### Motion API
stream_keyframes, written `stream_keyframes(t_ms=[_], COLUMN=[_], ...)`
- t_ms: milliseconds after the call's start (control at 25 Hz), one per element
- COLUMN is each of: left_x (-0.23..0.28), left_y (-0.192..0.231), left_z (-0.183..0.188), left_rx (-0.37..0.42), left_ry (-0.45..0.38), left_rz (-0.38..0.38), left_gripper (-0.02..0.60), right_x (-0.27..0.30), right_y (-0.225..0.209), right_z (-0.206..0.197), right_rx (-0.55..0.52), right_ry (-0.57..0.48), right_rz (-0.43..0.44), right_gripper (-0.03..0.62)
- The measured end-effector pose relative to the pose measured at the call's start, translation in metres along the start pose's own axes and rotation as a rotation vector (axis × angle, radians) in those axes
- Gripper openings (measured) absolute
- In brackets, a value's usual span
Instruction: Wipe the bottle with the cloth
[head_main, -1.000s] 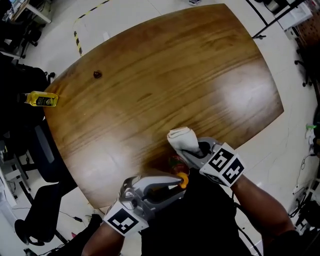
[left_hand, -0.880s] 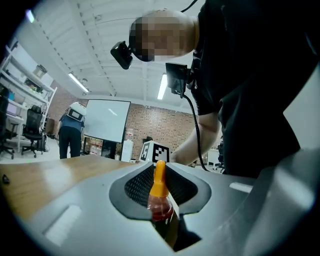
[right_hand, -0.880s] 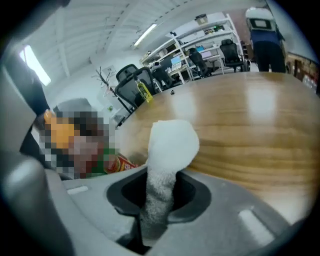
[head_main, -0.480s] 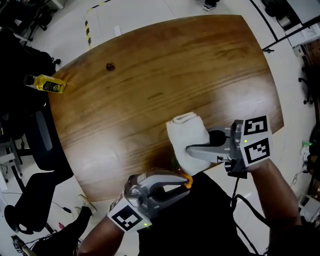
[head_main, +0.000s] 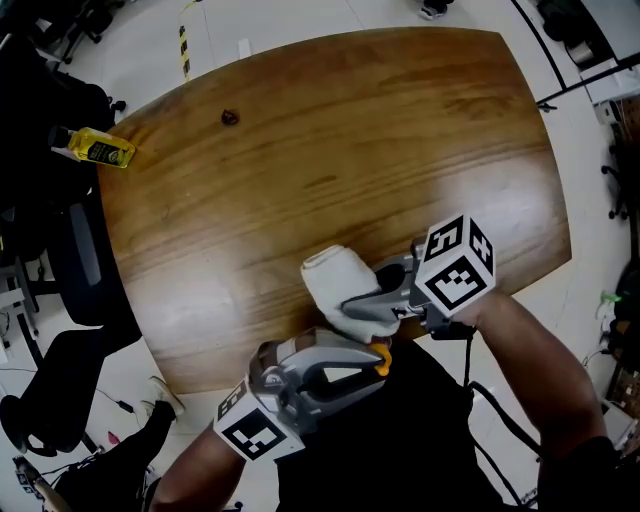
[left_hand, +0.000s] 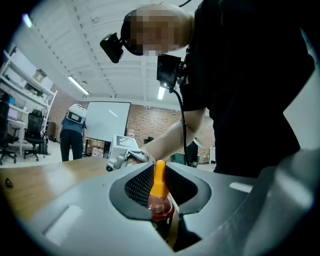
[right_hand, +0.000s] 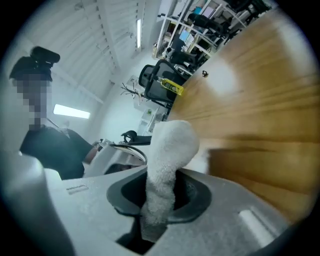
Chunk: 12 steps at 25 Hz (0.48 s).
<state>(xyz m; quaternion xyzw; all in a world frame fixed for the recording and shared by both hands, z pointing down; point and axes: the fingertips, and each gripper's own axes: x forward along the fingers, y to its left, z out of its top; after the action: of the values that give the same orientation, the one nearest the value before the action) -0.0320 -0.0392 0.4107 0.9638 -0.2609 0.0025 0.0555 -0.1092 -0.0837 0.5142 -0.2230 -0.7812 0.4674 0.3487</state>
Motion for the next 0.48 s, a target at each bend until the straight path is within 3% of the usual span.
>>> stream_keyframes(t_ms=[240, 480], left_x=[0.001, 0.0], left_y=[0.0, 0.0], left_z=[0.001, 0.0], left_rx=[-0.002, 0.003], left_ry=[-0.008, -0.005], left_rz=[-0.002, 0.004], left_gripper=[0.081, 0.081], right_x=[0.015, 0.021], right_y=[-0.029, -0.044], right_z=[-0.015, -0.019], right_rx=[-0.037, -0.176], right_ry=[0.104, 0.181], right_rz=[-0.082, -0.206], right_gripper=[0.074, 0.074])
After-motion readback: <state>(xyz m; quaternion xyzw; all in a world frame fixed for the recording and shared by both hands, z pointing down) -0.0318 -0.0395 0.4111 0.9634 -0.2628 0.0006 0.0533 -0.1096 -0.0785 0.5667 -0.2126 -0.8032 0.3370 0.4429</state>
